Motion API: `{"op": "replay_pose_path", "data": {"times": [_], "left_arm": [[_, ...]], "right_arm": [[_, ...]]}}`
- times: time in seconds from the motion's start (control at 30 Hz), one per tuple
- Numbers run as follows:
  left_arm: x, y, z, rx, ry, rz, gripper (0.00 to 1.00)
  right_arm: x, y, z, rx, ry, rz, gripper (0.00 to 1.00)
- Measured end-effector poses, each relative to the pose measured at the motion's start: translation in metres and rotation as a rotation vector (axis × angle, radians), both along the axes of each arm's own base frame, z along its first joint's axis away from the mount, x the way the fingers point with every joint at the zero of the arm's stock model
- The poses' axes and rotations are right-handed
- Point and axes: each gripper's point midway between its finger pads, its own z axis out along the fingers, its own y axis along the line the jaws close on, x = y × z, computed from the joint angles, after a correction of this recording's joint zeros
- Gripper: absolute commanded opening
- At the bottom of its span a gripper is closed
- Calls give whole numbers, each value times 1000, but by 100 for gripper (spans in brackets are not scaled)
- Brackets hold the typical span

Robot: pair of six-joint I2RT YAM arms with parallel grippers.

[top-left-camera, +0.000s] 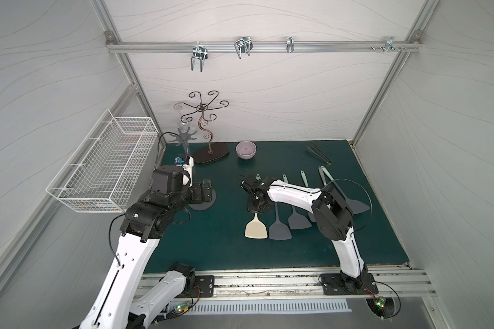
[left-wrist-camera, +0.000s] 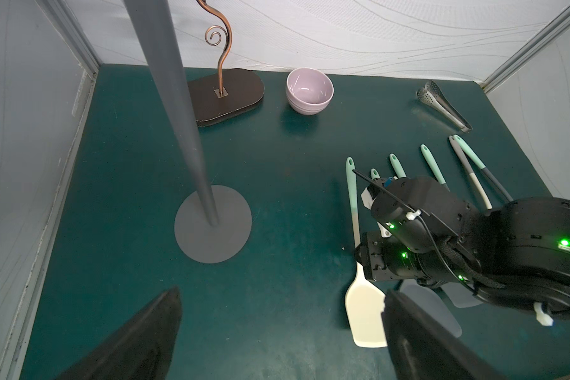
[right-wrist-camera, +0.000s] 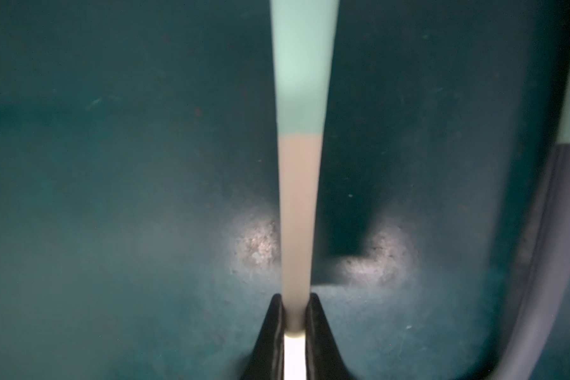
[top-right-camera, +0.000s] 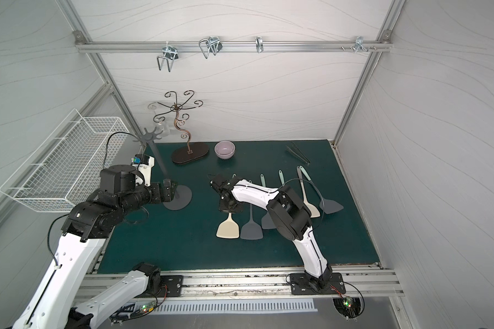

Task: Take the spatula off the kitchen utensil rack
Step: Place the spatula at the center of the board.

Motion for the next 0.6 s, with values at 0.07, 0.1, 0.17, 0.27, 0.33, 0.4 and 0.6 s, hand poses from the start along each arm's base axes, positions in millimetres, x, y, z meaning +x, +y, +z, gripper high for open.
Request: {"op": "replay_pose_path", "data": {"times": [0.07,0.1,0.17,0.27,0.33,0.4,0.6], "left_arm": [[0,0,0,5,0,-3,99],[0,0,0,9,0,-4,99],[0,1,-1,21,0,-6,99],[-1,5,-1,49,-3,-4,99],[-2,8,1,69,-14,2,99],[-4,11,4,81,-30,2,99],[-12,1,-26,65,-30,-68,99]], "right_arm": [[0,-1,0,-5,-1,-9,39],[0,-1,0,-7,-3,-9,42],[0,-2,0,-14,-7,-8,48],[0,-5,2,-36,-14,2,53],[2,-5,10,-47,-36,19,59],[7,-3,24,-46,-79,40,73],[17,-15,133,15,-353,102,99]]}}
